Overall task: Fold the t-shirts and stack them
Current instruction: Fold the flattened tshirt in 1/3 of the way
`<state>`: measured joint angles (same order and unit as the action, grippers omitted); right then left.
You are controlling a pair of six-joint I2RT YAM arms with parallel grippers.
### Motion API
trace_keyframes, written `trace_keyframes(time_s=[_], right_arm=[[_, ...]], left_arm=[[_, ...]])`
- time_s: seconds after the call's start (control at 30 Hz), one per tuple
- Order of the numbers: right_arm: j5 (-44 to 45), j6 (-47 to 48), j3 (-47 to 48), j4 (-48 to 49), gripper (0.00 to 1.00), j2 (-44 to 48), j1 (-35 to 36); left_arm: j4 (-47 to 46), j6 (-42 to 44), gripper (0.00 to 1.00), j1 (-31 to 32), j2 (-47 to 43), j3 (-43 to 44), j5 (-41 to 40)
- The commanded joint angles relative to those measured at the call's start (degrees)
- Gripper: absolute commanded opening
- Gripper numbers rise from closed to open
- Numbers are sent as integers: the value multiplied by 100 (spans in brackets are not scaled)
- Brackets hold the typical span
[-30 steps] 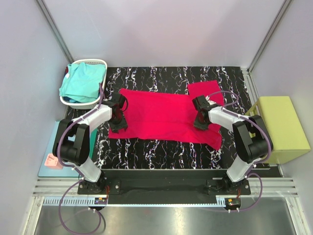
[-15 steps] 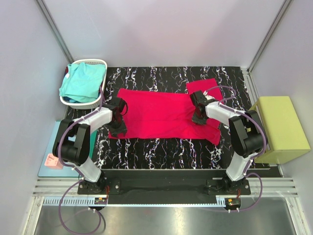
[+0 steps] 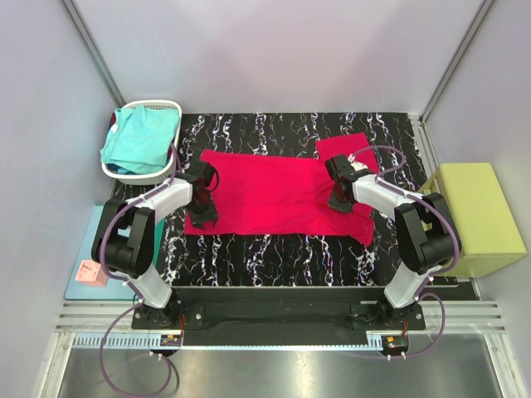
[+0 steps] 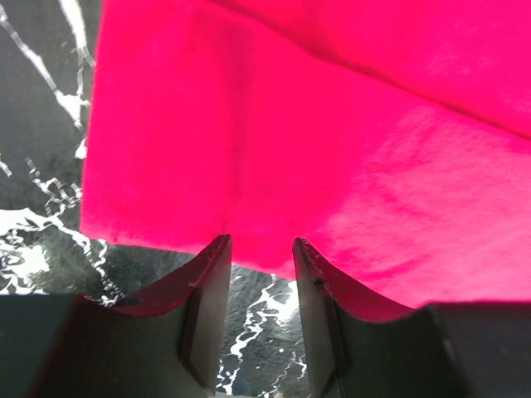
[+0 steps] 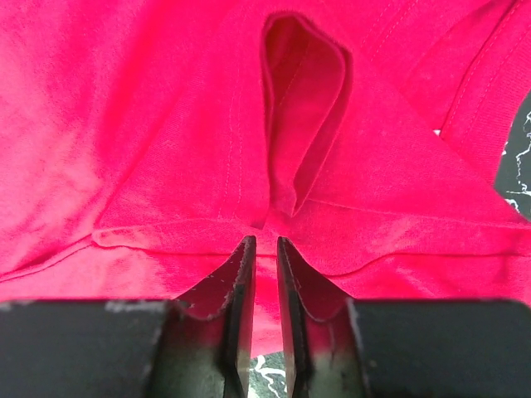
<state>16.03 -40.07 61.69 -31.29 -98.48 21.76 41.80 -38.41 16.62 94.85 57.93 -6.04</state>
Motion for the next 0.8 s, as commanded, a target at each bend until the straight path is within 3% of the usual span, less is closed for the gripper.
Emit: trace_keyframes(time_s=[0.0, 0.77], right_arm=[[207, 140, 237, 18, 24, 14, 48], [515, 439, 1274, -211, 31, -909, -84]], left_arm=[[-111, -17, 39, 52, 104, 236, 165], [-295, -210, 37, 87, 254, -291, 402]])
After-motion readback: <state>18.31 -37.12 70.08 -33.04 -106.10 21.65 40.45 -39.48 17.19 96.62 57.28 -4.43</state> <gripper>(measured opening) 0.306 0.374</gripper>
